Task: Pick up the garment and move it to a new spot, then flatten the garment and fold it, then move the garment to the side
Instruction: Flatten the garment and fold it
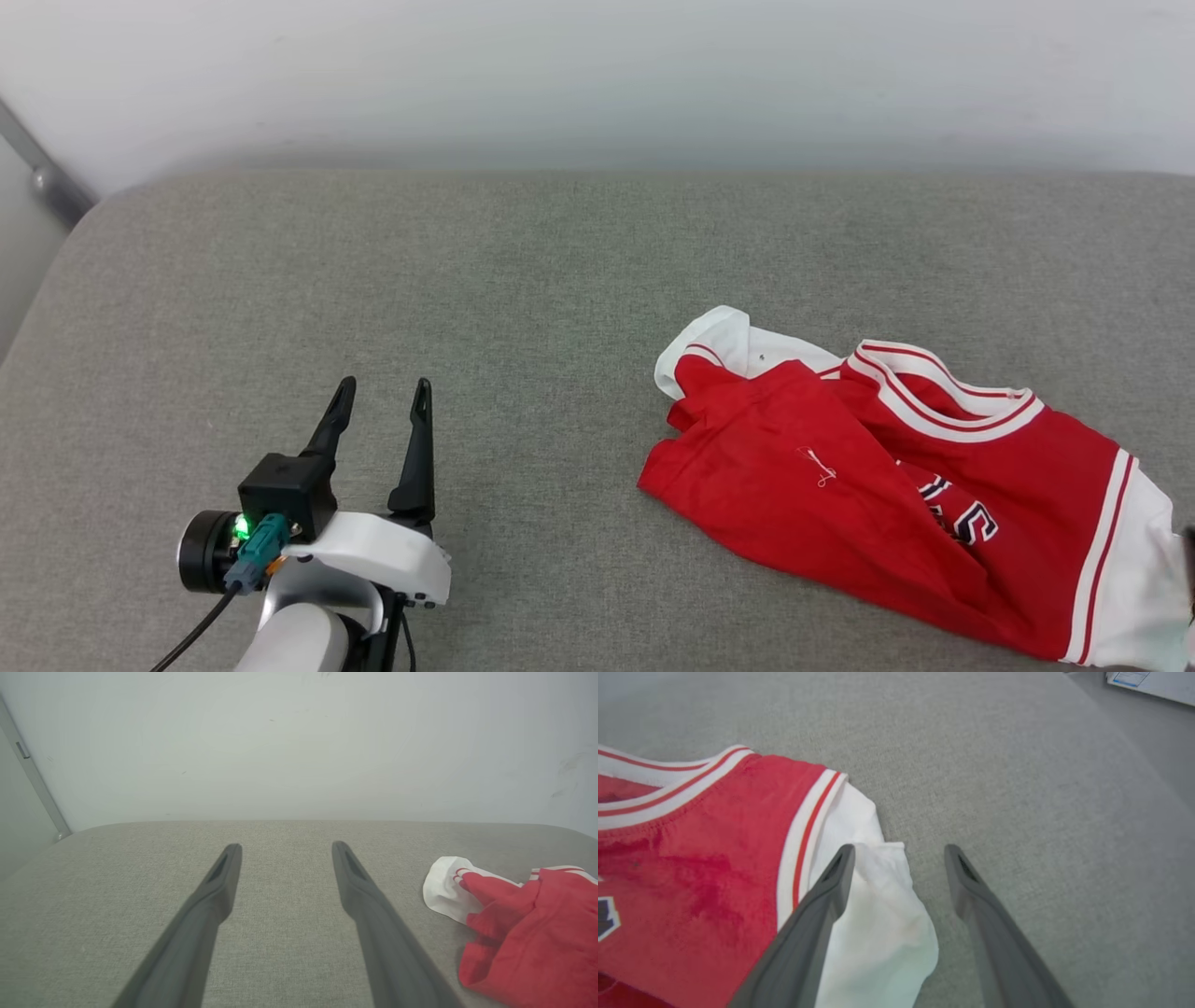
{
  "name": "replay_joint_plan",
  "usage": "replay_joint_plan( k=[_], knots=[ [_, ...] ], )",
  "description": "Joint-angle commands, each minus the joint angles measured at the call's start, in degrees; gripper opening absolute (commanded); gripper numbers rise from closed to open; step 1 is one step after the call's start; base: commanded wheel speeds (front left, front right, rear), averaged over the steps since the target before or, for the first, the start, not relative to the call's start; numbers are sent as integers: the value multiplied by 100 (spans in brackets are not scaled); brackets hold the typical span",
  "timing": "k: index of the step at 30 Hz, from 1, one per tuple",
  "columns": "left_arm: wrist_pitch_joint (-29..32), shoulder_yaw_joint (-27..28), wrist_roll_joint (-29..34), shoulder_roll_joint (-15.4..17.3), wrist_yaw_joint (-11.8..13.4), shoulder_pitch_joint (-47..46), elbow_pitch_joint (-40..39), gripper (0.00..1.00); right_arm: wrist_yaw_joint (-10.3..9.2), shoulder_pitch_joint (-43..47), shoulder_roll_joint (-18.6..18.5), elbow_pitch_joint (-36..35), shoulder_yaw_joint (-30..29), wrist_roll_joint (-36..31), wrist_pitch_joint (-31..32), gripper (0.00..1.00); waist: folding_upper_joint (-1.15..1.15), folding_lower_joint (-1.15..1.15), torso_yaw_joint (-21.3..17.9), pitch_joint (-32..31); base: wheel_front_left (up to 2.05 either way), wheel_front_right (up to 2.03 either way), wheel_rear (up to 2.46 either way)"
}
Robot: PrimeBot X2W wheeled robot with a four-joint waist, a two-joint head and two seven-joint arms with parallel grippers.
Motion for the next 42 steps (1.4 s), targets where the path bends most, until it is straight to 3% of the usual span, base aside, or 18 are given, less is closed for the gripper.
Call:
replay_joint_plan(
  k=[1,7,13,28,35,42],
  knots=[
    [13,12,-14,21,36,77,-27,100,-1,-73,-24,-50,-9,-72,-178,100,0,0,-12,-24,0,0,0],
    [67,-7,-52,49,58,185,-16,100,-1,-74,100,-429,198,-429,-1155,100,0,0,-15,-202,0,0,0],
    [143,-41,-90,86,89,320,13,100,-2,186,409,-1113,735,-627,-1709,100,0,0,4,-437,0,0,0],
    [415,-84,-145,236,169,485,-33,100,-2,1331,996,-2891,1868,-870,-1704,100,0,0,-152,-722,0,0,0],
    [658,-361,-109,136,-50,67,72,100,-2,1558,1016,-3292,2241,-841,-1573,100,0,0,-415,-708,0,0,0],
    [1514,-943,-236,-117,-736,-981,412,100,-2,1410,1019,-3472,2474,-792,-1500,100,0,0,-677,-381,0,0,0]
  ],
)
